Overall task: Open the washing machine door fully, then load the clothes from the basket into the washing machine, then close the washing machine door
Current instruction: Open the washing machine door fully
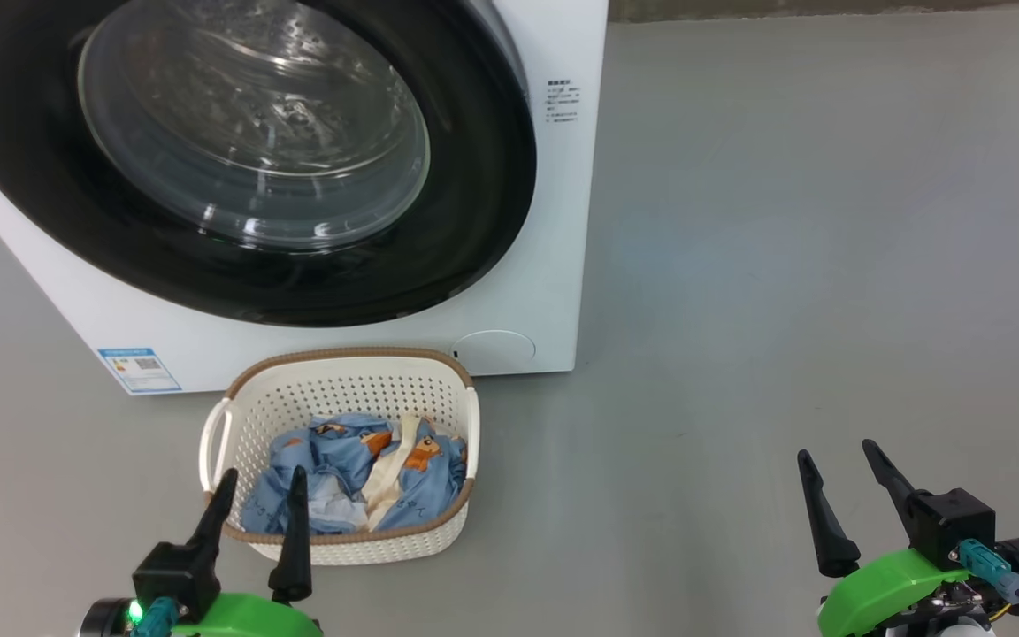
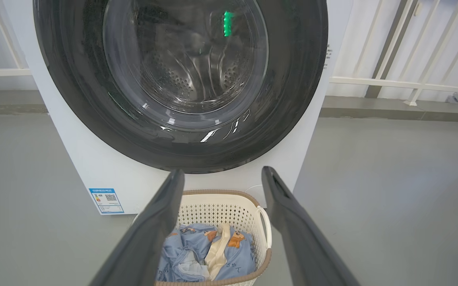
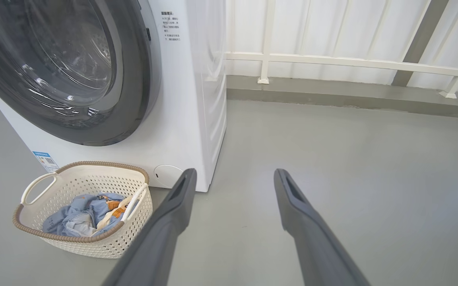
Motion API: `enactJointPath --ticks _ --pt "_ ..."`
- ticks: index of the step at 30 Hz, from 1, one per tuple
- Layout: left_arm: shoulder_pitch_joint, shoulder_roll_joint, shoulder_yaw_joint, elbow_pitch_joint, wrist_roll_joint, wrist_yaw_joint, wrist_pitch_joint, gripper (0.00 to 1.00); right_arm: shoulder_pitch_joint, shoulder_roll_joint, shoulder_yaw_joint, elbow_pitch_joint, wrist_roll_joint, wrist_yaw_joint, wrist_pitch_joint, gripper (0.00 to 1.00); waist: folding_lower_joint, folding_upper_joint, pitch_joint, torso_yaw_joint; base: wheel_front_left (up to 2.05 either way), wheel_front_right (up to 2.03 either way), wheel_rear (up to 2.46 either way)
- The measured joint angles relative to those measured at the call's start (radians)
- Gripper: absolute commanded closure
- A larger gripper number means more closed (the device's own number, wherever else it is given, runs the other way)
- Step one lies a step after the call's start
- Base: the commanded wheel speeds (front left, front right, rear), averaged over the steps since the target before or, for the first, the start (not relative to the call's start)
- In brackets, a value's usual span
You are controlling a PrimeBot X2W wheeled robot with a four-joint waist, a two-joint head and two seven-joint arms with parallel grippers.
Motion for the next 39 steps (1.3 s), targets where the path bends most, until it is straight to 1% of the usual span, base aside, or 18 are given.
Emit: enactJointPath --ticks 7,9,26,27,28,39 --pt "0.0 0.0 0.0 0.0 0.0 0.002 0.0 0.0 0.0 0.001 -0.001 0.0 0.0 0.0 0.0 0.0 0.0 0.0 -0.003 0.001 0.08 0.08 -0.17" --pt "0.0 0.0 0.0 0.0 0.0 0.009 0.0 0.0 0.0 0.001 -0.001 -0.001 0.0 0.0 0.0 0.0 0.0 0.0 -0.002 0.001 0.0 0.0 0.0" --pt "-0.001 0.0 0.0 0.0 0.0 0.01 0.0 0.0 0.0 0.001 0.0 -0.007 0.007 0.0 -0.007 0.0 0.0 0.0 0.015 0.003 0.0 0.0 0.0" --pt "-0.001 0.0 0.0 0.0 0.0 0.01 0.0 0.0 -0.001 0.001 0.0 -0.008 0.009 0.0 -0.007 0.13 0.0 0.0 0.017 0.003 0.0 0.0 0.0" --pt "-0.003 0.0 0.0 0.0 0.0 0.01 0.0 0.0 -0.001 0.0 0.005 -0.01 0.011 0.0 -0.009 1.0 0.0 0.0 0.018 0.003 0.0 0.0 0.0" --pt "-0.01 0.0 -0.001 -0.001 0.0 0.018 0.0 0.0 -0.005 -0.01 0.021 -0.019 0.062 0.0 -0.016 1.0 0.0 0.0 0.029 0.005 0.0 0.0 0.0"
